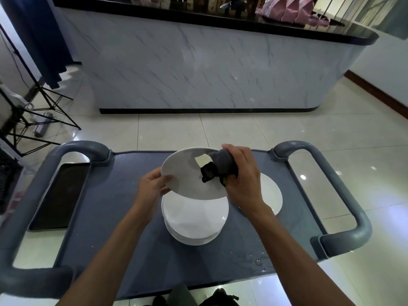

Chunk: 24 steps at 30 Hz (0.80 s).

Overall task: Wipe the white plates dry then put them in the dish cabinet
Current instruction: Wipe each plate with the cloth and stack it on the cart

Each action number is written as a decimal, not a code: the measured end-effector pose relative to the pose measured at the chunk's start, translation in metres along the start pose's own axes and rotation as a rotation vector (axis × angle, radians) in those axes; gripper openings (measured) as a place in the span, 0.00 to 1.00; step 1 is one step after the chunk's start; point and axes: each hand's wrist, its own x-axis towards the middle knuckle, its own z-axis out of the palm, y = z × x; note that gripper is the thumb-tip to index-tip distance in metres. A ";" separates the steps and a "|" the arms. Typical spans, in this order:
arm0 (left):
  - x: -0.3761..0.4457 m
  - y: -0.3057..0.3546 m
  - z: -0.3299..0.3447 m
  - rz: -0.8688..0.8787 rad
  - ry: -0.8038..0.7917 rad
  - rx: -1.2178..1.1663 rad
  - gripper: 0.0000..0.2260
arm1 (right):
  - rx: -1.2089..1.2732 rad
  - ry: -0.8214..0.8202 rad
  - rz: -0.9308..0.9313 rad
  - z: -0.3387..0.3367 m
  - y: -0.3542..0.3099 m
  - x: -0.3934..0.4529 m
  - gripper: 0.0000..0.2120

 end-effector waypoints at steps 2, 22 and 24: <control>-0.004 -0.002 0.002 -0.051 -0.009 -0.056 0.11 | -0.005 0.015 -0.018 -0.001 0.004 -0.003 0.39; -0.034 0.012 0.060 -0.541 0.092 -0.299 0.17 | -0.037 0.068 -0.407 -0.013 0.049 -0.019 0.31; -0.037 0.012 0.069 -0.528 0.117 -0.369 0.13 | -0.026 0.054 -0.418 -0.017 0.056 -0.021 0.32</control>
